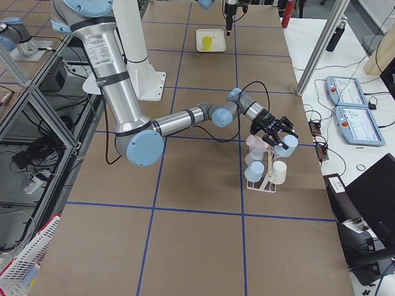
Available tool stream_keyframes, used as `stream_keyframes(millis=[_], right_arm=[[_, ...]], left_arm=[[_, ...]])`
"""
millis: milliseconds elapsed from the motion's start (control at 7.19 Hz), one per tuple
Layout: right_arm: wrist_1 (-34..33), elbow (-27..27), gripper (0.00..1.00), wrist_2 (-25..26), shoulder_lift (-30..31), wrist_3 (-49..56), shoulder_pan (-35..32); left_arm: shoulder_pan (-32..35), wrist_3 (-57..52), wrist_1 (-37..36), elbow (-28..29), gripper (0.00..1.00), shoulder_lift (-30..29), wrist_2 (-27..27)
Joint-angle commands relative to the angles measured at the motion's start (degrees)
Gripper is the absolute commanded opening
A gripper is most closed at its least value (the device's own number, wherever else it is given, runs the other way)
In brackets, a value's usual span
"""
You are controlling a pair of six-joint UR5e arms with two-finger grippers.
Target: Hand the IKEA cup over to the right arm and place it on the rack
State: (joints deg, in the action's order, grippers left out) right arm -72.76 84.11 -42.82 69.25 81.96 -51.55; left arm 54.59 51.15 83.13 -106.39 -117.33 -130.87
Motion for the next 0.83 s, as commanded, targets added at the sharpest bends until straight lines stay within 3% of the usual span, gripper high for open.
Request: stream_keyframes(millis=[0,695], right_arm=[[0.1,0.0,0.39,0.0,0.6,0.0,0.1],[0.1,0.2,0.52,-0.3,0.7,0.0,0.1]], left_arm=[[-0.1,0.2,0.0,0.0,1.0,-0.1,0.0],[-0.1,0.4,0.0,-0.1,1.0,-0.3,-0.1]])
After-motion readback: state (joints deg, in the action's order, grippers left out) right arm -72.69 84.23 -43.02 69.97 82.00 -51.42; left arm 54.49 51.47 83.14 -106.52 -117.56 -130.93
